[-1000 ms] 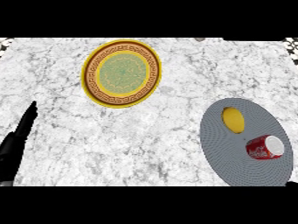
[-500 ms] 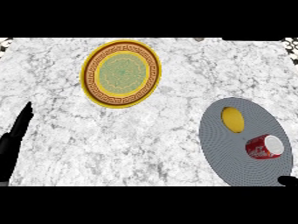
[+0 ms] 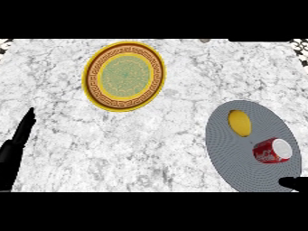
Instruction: Pick the can from the placemat and place it in the plate
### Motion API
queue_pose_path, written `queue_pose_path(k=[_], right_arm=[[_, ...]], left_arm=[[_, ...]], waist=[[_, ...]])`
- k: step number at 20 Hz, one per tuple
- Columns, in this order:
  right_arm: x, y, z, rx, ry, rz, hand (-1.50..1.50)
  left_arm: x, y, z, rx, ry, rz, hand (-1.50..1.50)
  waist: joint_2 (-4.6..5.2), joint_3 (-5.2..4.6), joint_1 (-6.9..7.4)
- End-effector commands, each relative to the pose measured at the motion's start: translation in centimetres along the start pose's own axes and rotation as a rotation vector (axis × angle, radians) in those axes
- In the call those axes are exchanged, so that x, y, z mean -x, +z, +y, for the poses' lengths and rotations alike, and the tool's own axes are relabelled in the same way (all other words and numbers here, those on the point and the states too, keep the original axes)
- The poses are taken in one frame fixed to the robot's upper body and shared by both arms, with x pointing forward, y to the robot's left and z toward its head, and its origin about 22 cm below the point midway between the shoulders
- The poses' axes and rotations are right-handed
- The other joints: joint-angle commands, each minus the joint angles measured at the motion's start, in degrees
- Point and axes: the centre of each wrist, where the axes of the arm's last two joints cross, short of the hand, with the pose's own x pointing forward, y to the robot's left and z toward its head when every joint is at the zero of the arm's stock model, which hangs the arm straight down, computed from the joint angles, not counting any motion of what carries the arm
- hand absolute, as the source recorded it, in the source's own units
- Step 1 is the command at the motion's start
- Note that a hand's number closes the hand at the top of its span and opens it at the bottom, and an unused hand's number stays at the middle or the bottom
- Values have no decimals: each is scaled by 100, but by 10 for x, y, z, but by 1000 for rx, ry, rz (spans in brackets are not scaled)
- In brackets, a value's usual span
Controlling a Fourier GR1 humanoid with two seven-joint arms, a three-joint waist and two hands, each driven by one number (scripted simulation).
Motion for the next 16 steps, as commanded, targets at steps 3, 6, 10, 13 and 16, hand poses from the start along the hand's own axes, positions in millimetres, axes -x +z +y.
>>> queue_pose_path(k=[3,6,10,13,16], right_arm=[[-6,-23,0,-81,6,0,-150],[7,-12,37,-96,32,10,-150],[7,-28,3,-92,28,39,-150],[2,-35,19,-96,38,41,-150],[22,-38,59,-113,17,24,-150]], left_arm=[[-3,-3,-9,-2,5,-1,0],[5,-9,-4,7,-19,8,0],[-8,6,7,-7,0,2,0],[-18,12,-10,2,7,-9,0],[0,-3,21,-12,5,3,0]], waist=[[-2,-1,-10],[-1,-2,-28],[-4,-1,-10],[-5,0,-2],[-2,-1,-10]])
